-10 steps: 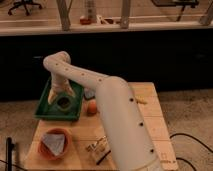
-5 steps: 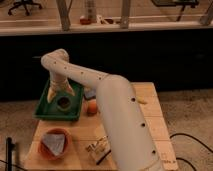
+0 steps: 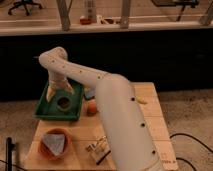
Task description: Stack cups into tray
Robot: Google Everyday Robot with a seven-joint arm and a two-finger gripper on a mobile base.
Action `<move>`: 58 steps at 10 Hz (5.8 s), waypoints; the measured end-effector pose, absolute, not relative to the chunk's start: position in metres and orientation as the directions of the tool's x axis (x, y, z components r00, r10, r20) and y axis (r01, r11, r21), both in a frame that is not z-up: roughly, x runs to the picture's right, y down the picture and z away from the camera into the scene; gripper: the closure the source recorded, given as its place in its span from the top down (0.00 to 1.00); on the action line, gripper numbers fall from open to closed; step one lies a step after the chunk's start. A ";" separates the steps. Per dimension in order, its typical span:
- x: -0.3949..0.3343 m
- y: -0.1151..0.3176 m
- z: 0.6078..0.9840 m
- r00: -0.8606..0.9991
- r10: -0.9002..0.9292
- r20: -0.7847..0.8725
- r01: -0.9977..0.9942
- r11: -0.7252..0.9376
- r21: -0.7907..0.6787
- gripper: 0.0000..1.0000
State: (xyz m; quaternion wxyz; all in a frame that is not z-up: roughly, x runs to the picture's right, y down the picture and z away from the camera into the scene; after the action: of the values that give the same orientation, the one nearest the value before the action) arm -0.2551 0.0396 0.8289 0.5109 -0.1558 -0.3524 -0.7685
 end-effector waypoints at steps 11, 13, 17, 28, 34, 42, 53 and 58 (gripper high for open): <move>-0.244 0.024 0.810 -0.435 -0.732 0.525 0.886 -0.241 0.397 0.80; -0.244 0.023 0.810 -0.434 -0.732 0.525 0.886 -0.240 0.397 0.80; -0.245 0.023 0.809 -0.435 -0.732 0.525 0.885 -0.240 0.399 0.80; -0.245 0.024 0.810 -0.435 -0.732 0.525 0.885 -0.240 0.398 0.80; -0.244 0.024 0.810 -0.435 -0.732 0.525 0.885 -0.240 0.398 0.80; -0.244 0.024 0.810 -0.434 -0.731 0.526 0.885 -0.240 0.398 0.80; -0.244 0.024 0.810 -0.435 -0.731 0.526 0.885 -0.240 0.398 0.80; -0.244 0.024 0.810 -0.435 -0.731 0.526 0.885 -0.240 0.398 0.80</move>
State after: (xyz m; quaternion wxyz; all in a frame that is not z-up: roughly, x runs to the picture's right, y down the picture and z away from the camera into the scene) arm -0.2444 0.0241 0.8102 0.5189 -0.1160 -0.3330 -0.7787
